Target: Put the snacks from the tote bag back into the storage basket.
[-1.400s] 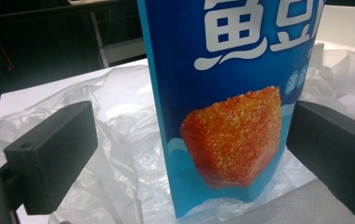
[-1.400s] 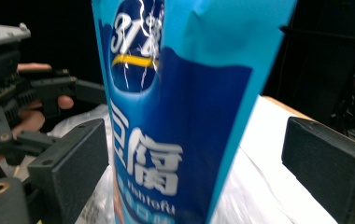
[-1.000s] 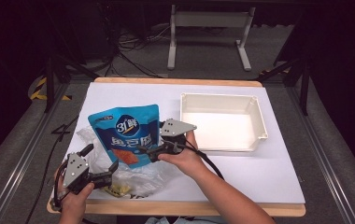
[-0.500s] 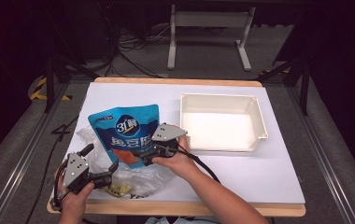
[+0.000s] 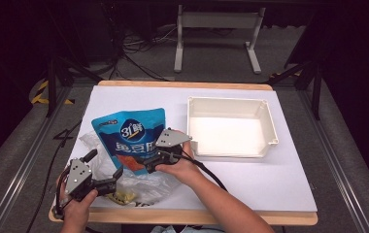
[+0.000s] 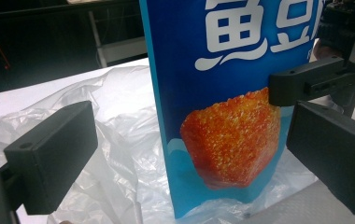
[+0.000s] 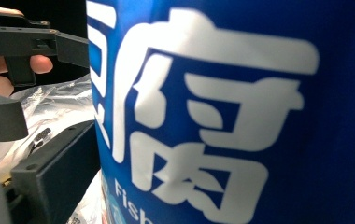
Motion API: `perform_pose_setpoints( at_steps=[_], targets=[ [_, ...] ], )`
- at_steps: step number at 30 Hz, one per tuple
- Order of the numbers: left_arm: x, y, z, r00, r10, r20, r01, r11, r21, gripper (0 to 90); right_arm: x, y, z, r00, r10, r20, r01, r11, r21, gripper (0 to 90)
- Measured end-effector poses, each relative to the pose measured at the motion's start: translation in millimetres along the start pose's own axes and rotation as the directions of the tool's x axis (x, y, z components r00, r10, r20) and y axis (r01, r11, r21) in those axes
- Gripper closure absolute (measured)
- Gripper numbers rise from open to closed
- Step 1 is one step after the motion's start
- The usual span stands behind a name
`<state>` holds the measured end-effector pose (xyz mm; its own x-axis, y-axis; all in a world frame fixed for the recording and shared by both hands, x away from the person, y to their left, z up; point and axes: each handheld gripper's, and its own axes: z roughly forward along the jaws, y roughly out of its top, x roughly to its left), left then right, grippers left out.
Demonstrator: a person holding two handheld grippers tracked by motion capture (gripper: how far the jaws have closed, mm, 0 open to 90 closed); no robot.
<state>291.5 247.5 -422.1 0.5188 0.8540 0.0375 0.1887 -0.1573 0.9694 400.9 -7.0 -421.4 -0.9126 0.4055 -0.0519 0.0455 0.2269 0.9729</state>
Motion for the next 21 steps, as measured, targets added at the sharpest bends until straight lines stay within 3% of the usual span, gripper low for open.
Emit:
perform_pose_setpoints(
  at_steps=[7, 13, 21],
  targets=[
    [-0.2, 0.1, 0.0, 1.0000, 0.001, 0.000, -0.001, 1.0000, 0.000, 2.6, -1.9, 0.0, -0.7, 0.9993, -0.002, -0.036, 0.002, 1.000, 0.000, 12.7],
    [-0.6, -0.2, 0.5, 1.0000, 0.001, 0.001, -0.001, 1.0000, 0.001, 2.7, -4.9, 0.7, -2.0, 0.9910, -0.007, -0.134, 0.013, 0.999, 0.040, 36.3],
    [-1.1, 0.0, 0.0, 1.0000, 0.001, 0.001, -0.001, 1.0000, 0.001, 2.6, -8.3, 0.7, -3.8, 0.9850, -0.012, -0.172, 0.020, 0.999, 0.049, 46.6]
  ],
)
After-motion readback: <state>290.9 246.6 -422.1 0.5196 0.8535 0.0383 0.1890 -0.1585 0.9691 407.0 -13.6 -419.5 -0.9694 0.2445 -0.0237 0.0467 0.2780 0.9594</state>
